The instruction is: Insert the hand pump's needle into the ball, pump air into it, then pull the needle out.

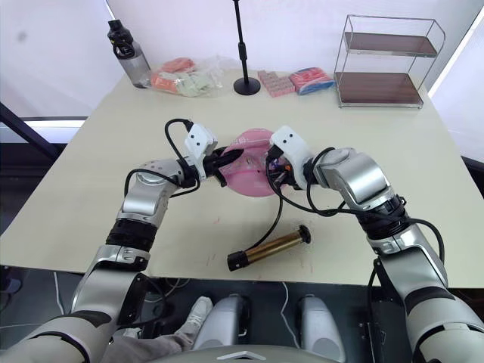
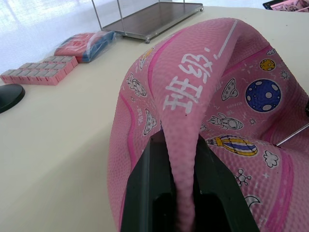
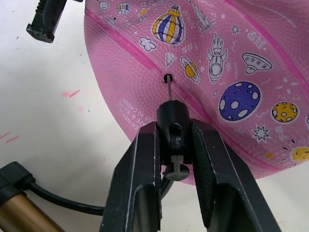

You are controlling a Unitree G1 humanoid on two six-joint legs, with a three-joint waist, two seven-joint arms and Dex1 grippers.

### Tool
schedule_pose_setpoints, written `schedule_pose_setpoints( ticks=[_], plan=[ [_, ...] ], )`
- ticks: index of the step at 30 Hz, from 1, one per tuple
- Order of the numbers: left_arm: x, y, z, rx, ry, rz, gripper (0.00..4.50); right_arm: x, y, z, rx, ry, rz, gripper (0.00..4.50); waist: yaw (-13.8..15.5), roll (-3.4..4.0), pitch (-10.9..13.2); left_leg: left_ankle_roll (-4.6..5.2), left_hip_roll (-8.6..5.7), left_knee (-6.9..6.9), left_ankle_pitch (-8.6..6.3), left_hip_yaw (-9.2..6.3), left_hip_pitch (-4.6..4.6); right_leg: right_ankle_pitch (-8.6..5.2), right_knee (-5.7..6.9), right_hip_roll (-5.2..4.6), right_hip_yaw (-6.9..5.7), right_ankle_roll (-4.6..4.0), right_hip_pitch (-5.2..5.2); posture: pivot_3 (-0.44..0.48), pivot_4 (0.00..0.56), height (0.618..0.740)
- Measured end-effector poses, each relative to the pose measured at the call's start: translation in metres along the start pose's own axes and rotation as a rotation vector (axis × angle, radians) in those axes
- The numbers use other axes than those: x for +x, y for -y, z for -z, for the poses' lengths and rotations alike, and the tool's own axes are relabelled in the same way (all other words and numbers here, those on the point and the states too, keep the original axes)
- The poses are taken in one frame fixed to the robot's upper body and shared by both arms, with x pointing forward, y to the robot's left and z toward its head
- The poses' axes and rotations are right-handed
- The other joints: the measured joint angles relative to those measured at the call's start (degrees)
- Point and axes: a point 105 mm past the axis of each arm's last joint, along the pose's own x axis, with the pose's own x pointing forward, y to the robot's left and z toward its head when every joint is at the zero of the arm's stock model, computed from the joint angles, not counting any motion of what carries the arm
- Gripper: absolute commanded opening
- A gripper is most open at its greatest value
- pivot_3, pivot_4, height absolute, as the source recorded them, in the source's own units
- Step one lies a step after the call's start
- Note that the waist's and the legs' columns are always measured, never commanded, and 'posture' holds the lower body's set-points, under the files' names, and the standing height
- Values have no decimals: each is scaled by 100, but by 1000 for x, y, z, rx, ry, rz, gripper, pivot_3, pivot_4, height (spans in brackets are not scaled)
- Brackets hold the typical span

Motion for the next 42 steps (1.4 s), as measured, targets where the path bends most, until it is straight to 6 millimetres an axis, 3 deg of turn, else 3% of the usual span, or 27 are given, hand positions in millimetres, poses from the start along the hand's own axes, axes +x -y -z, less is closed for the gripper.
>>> schedule_pose_setpoints(
  ticks=[42],
  plan=[
    [4,6,2,-24,16,9,70,5,-2,-1,-23,-108,3,354,11,2,-2,0,0,0,0,-1,4,0,0,-2,-1,0,2,0,150,740]
  ],
)
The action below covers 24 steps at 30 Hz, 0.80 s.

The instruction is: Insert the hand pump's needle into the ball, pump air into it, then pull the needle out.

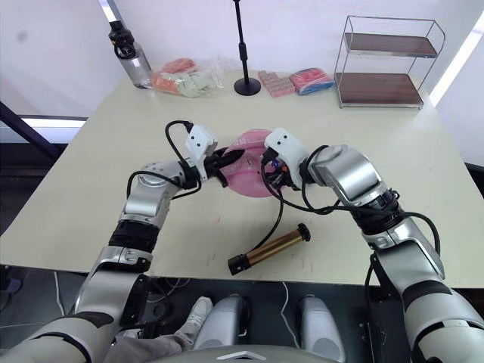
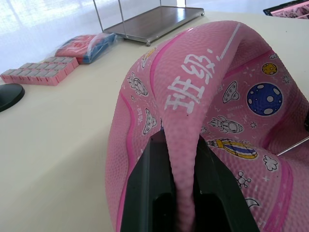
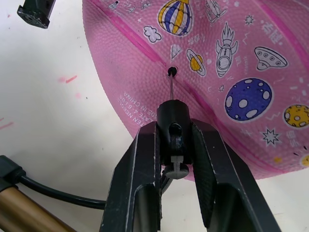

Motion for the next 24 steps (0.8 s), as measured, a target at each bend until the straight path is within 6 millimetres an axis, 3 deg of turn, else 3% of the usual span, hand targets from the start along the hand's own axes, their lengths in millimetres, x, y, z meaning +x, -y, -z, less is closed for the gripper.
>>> schedule_pose_setpoints(
  ticks=[24],
  plan=[
    [1,3,3,-133,17,-39,70,20,-2,-19,-15,-93,-19,354,-27,3,-4,0,0,-1,0,2,8,0,4,0,1,0,2,0,150,740]
  ],
)
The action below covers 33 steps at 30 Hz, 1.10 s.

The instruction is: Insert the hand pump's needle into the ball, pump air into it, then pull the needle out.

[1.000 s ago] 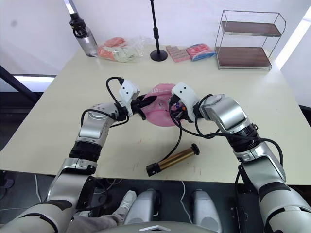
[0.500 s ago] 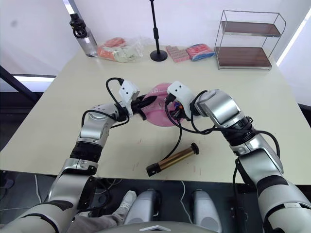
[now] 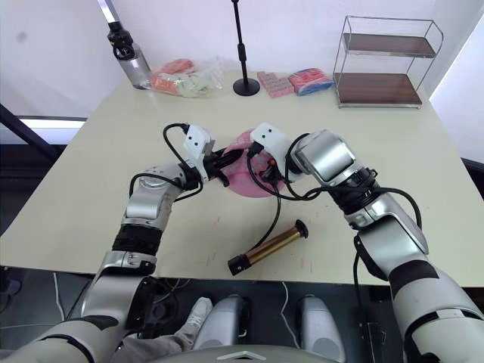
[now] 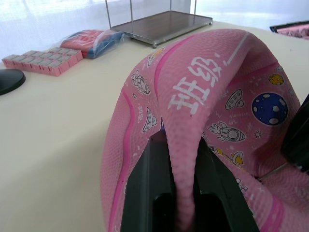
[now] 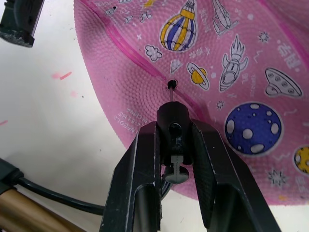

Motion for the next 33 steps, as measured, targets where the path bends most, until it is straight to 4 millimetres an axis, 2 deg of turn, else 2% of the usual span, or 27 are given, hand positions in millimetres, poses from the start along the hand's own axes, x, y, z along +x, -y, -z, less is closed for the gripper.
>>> schedule_pose_setpoints(
  ticks=[15,33],
  plan=[
    [-8,-6,4,-81,-9,-66,70,22,-1,-13,-50,-25,14,354,-123,4,-21,0,2,0,1,0,21,1,10,1,3,0,7,0,150,740],
    [-13,-10,14,-118,-35,-106,70,43,-5,-14,-140,-78,6,354,-197,12,-105,-2,2,-11,0,-13,73,-12,15,11,13,-21,29,0,150,740]
  ],
)
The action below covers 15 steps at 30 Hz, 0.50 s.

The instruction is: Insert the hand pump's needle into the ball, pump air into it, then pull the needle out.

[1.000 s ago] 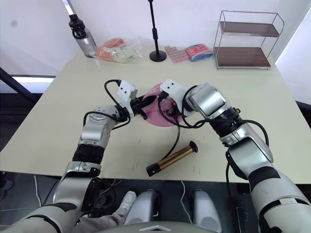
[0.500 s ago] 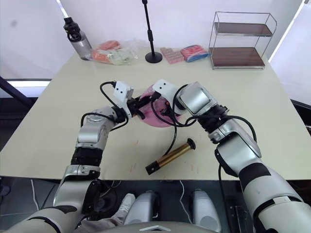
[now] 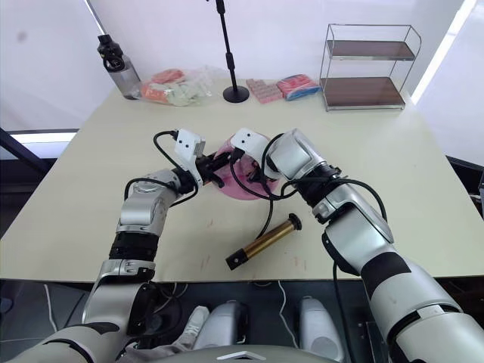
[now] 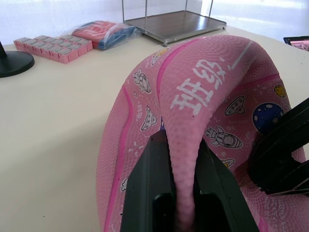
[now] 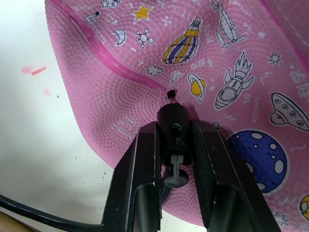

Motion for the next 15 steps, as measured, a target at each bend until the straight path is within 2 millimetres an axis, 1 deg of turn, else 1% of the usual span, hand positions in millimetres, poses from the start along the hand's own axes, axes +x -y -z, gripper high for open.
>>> schedule_pose_setpoints(
  ticks=[3,7,14,15],
  plan=[
    [-1,-1,2,-7,-3,-5,70,3,-1,-1,-1,-4,-1,354,-20,-1,-1,-6,0,-15,-3,-1,34,-3,-2,0,6,1,23,0,150,740],
    [-3,-3,2,-14,-2,-13,70,5,-2,-3,6,7,-5,354,-70,1,-1,-11,-2,-17,-6,-35,36,-3,-2,-3,6,1,23,0,150,740],
    [-4,-5,3,-17,-2,-20,70,7,-3,-5,34,21,-11,354,-105,3,-4,-13,-2,-19,-8,-44,36,-3,-2,-6,4,0,23,0,150,740],
    [-5,-5,3,-18,-2,-23,70,7,-4,-6,81,35,-24,354,-112,3,-4,-14,-2,-21,-8,-46,36,-2,-2,-6,4,-1,23,0,150,740]
  ],
)
